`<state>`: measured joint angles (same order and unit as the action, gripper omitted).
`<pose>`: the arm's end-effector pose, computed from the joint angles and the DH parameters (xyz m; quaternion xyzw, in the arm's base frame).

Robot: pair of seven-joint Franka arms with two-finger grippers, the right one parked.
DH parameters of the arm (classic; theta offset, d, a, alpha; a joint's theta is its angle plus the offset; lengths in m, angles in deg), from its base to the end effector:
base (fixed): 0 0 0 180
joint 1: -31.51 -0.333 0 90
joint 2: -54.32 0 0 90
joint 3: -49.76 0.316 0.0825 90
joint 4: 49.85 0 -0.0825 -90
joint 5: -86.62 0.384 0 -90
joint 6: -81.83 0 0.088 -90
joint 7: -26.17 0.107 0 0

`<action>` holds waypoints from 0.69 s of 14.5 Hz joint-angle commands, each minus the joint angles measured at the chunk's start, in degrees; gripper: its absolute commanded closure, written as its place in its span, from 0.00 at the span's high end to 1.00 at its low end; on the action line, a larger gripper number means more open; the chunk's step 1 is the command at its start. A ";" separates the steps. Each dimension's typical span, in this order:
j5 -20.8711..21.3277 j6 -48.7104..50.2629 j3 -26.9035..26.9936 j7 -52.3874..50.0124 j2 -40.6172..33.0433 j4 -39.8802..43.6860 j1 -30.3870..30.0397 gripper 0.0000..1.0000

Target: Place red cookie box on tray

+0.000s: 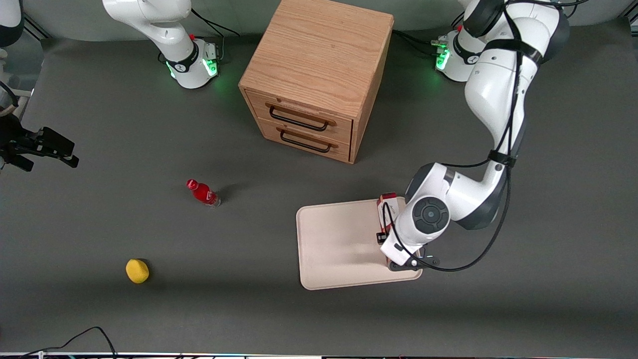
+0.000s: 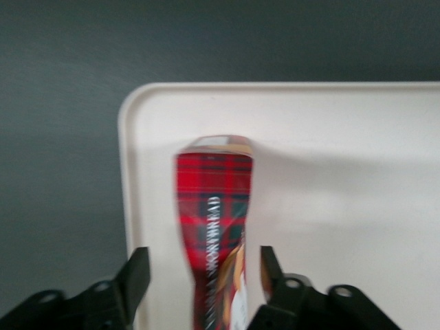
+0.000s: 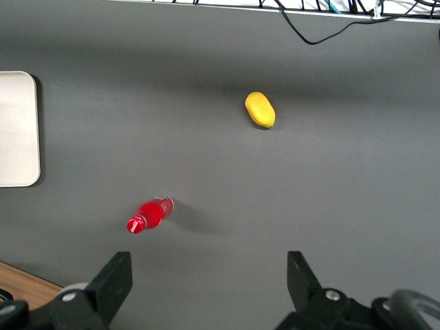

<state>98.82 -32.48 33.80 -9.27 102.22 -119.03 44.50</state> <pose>0.6907 -0.3016 0.2855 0.9984 0.0548 -0.0114 0.0007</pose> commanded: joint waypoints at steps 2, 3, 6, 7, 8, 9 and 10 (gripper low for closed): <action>-0.16 12.25 0.22 3.61 -13.33 -2.09 -3.66 1.00; -0.33 13.92 0.13 5.80 -16.76 -3.14 -5.50 1.00; -3.48 22.60 0.13 20.27 -23.63 -3.77 -11.74 1.00; -3.93 25.51 0.13 25.02 -26.00 -4.20 -14.02 1.00; -4.02 27.54 0.13 29.51 -28.63 -5.51 -15.96 1.00; -4.11 28.34 0.13 33.12 -31.79 -7.79 -17.80 1.00; -4.63 28.61 0.13 35.68 -35.39 -10.94 -19.74 1.00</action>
<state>95.70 -4.06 34.17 20.30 74.85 -121.35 27.99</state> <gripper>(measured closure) 0.000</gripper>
